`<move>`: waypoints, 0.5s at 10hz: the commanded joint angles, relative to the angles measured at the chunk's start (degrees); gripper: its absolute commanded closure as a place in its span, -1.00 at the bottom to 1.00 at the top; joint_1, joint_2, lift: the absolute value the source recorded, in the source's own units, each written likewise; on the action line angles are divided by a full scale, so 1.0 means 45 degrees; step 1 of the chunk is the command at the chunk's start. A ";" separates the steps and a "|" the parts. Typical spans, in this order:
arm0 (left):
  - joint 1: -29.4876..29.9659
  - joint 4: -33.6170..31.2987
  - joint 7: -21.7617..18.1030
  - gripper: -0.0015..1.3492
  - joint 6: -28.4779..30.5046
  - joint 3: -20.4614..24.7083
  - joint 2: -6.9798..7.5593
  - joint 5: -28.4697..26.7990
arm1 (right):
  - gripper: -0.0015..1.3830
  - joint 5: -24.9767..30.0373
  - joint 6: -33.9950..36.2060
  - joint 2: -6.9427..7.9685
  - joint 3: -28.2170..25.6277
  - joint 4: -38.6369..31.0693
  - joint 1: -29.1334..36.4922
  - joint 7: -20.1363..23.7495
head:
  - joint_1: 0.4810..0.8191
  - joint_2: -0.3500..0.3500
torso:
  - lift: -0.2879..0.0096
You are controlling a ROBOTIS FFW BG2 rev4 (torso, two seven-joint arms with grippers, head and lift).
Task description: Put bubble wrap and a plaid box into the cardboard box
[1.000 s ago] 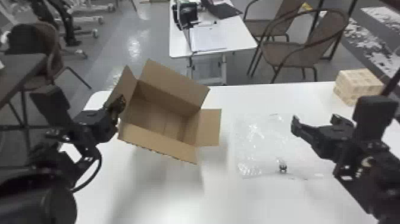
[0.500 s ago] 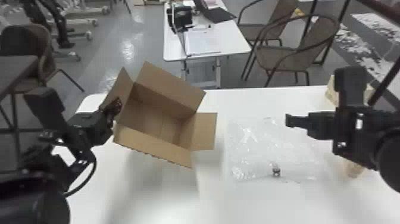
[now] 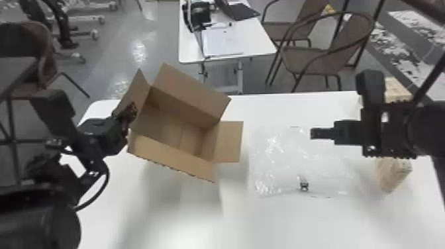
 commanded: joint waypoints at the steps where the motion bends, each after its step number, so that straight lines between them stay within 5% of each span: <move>1: -0.0048 0.0086 0.0010 0.81 0.0005 -0.0136 -0.0033 -0.0040 | -0.69 0.0165 0.0796 0.0281 0.0006 0.0880 -0.0569 -0.0307 | 0.27 0.16 | 0.20; 5: -0.0302 0.0379 0.0010 0.81 0.0005 -0.0507 -0.0033 -0.0060 | -0.69 0.1044 0.0952 0.0613 0.0865 0.4084 -0.2542 -0.0815 | 0.27 0.11 | 0.20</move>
